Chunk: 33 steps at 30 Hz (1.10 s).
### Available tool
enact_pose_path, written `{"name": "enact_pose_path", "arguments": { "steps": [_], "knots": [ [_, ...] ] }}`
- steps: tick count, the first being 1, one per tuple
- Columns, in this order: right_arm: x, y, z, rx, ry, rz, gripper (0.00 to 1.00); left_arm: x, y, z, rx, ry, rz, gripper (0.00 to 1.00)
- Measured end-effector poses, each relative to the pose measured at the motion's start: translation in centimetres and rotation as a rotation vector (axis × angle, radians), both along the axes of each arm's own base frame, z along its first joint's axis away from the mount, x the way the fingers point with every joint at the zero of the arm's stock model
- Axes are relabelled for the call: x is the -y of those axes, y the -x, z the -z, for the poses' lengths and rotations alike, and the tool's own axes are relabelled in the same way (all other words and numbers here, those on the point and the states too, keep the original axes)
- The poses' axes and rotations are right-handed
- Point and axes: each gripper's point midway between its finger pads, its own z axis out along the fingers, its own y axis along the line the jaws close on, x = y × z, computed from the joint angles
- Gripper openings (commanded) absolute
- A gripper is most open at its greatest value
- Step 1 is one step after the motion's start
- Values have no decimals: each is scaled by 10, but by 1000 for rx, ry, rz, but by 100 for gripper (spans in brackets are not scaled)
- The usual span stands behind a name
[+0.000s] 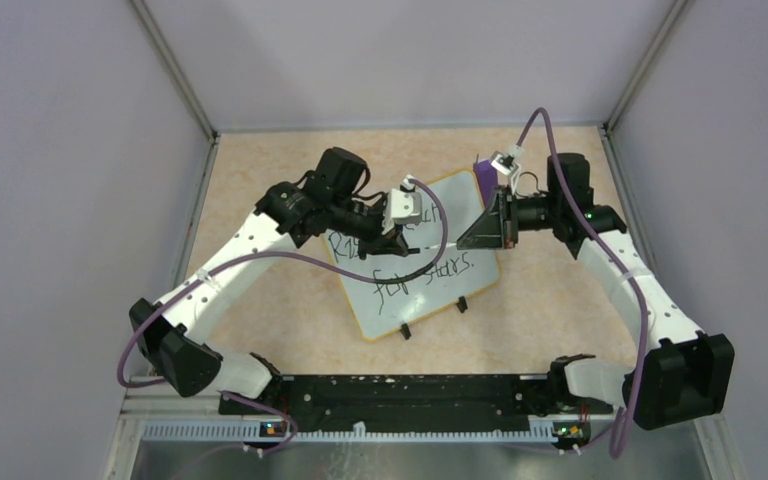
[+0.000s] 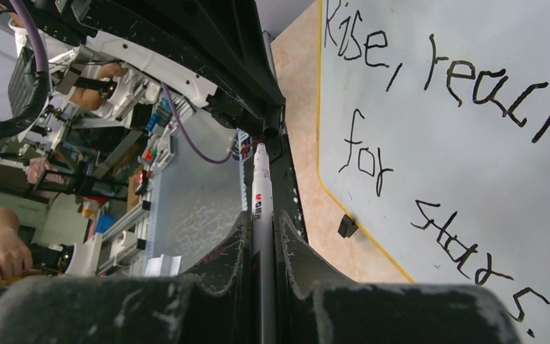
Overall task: Write a sentence on the whiteboard
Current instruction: Insert the whiteboard marker without the cap into the pen cap.
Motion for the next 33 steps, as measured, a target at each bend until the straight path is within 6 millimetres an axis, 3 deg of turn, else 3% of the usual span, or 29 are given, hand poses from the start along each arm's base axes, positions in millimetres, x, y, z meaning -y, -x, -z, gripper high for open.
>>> {"name": "enact_pose_path", "arguments": {
  "steps": [33],
  "knots": [
    [-5,-1,7,9,35,16,0,4,5,-3,-21,16,19,0]
  ]
}}
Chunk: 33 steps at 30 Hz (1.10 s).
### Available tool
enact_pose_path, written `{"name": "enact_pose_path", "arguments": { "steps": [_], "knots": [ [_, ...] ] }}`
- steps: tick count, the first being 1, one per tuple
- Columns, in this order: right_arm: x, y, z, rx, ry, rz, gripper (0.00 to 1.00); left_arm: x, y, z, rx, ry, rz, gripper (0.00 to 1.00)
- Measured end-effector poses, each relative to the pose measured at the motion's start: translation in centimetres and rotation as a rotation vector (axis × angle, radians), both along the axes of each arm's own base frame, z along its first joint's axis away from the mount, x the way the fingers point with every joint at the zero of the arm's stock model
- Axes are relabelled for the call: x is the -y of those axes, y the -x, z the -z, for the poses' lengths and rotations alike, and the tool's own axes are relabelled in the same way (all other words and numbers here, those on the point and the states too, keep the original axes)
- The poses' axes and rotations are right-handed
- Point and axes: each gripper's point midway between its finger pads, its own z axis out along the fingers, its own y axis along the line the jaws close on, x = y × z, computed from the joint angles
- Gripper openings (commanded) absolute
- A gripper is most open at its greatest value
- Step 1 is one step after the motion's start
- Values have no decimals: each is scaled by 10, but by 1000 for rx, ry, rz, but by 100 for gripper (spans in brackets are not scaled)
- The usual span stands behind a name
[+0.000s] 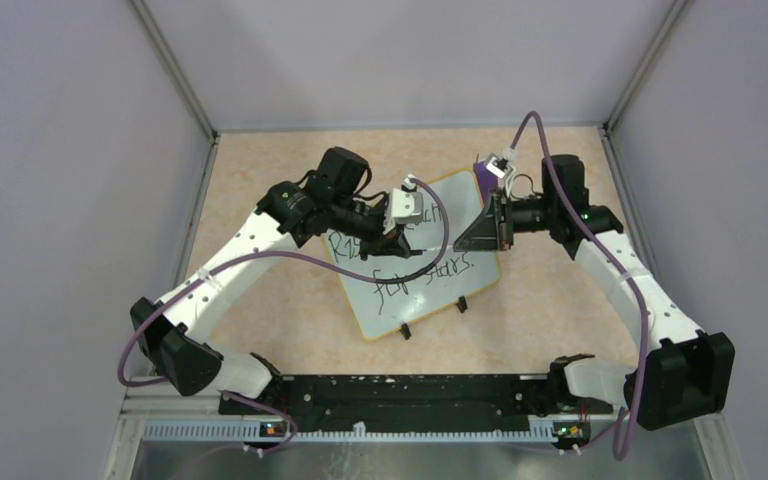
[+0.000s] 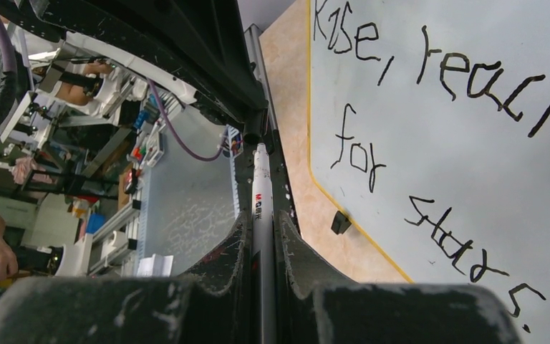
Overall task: Write a sentence on the whiteboard
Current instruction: Insert the whiteboard marker without the cap into the pen cap.
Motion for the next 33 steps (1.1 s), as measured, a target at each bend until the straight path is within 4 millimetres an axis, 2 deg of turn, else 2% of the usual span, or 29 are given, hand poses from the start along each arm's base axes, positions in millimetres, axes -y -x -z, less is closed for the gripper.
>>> {"name": "enact_pose_path", "arguments": {
  "steps": [15,23,33],
  "knots": [
    [-6,6,2,-9,10,-26,0,2,3,-5,-17,10,9,0],
    [-7,6,7,-12,23,-26,0,4,3,0,-27,-2,12,0],
    [-6,5,11,-13,40,-14,0,-10,3,1,-14,-17,-20,0]
  ]
}}
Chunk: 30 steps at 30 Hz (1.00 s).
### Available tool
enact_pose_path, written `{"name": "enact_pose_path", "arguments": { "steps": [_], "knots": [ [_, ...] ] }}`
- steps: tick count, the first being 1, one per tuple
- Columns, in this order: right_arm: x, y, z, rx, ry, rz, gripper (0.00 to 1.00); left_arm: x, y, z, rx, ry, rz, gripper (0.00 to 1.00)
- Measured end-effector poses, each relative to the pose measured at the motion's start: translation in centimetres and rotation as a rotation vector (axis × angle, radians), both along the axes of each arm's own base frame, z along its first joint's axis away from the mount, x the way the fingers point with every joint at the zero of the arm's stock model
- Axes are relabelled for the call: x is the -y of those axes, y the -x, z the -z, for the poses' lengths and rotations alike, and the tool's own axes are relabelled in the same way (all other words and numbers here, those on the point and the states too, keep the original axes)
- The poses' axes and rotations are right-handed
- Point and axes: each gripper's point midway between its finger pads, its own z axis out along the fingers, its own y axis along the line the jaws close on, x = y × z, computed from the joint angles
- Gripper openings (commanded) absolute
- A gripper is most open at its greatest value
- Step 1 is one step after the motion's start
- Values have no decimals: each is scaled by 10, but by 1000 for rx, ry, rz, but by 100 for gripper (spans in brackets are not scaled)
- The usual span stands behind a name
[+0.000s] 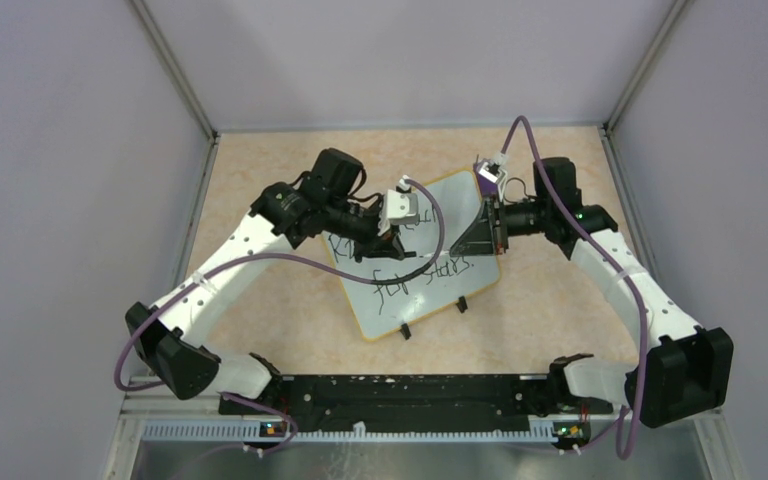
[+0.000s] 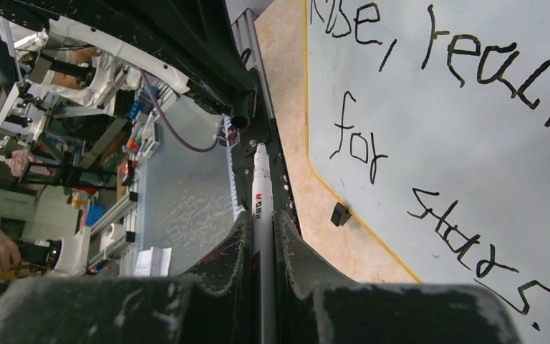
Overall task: Write a sentence on the whiteboard
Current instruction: Insert the whiteboard marker without the cap into the pen cap.
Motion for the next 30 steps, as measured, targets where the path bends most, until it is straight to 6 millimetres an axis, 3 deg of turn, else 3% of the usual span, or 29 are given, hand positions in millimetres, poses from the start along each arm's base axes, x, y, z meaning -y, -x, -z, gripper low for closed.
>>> {"name": "enact_pose_path", "arguments": {
  "steps": [30],
  "knots": [
    [-4,6,-5,11,-12,-30,0,3,6,12,-39,-30,25,0]
  ]
}}
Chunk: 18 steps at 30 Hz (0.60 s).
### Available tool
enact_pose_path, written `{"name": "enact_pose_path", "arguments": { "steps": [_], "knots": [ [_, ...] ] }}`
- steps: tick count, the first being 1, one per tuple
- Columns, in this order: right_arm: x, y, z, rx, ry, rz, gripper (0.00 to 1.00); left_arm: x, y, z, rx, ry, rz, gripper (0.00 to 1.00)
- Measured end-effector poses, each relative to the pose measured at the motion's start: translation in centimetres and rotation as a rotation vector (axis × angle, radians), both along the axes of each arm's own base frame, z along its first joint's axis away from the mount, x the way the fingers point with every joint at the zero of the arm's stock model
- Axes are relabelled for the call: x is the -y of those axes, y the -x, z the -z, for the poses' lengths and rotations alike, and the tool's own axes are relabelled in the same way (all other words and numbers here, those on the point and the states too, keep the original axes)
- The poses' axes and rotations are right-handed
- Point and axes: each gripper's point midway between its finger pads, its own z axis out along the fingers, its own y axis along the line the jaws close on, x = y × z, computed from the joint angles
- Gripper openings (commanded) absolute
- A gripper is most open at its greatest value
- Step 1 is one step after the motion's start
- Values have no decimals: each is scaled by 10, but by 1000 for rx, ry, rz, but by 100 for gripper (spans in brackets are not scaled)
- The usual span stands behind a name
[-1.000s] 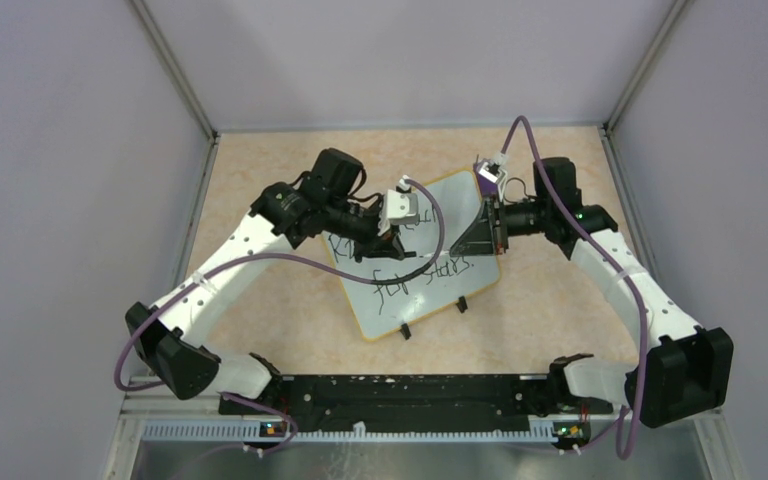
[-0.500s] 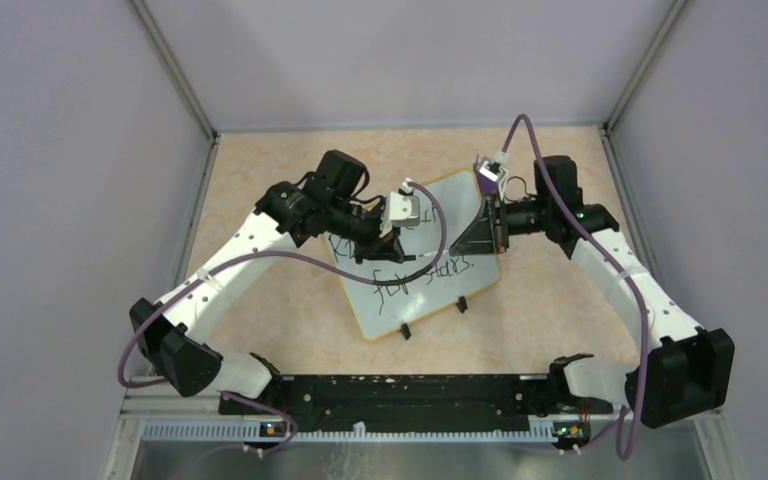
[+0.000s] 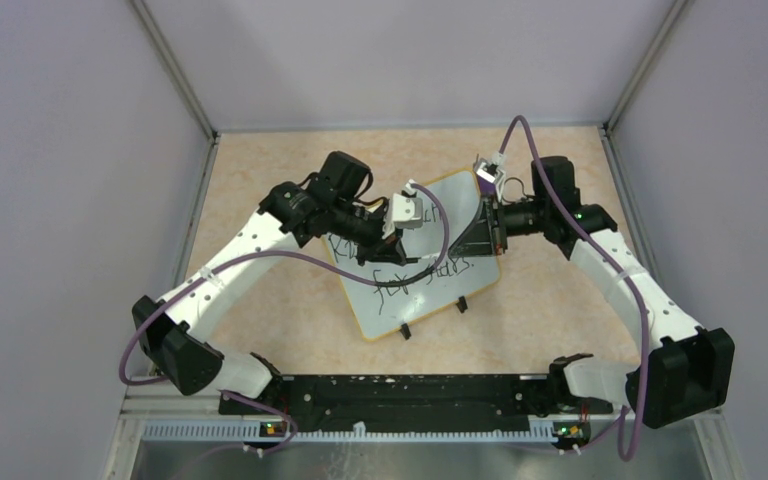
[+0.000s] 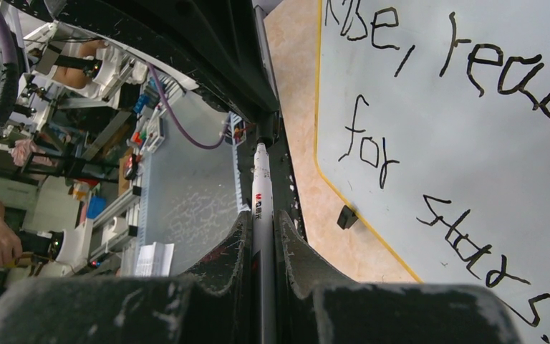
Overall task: Write a sentence on the whiteboard
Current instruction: Insert the whiteboard marker without the cap into the pen cap.
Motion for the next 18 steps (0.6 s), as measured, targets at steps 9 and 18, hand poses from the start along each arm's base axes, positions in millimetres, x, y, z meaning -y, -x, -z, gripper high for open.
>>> {"name": "enact_pose_path", "arguments": {
  "steps": [9,18],
  "knots": [
    [0,0,1,-3,7,6,0,-2,-2,0,-3,0,-10,0],
    [0,-1,2,-3,8,8,0,-1,1,-3,-20,17,0,0]
  ]
}}
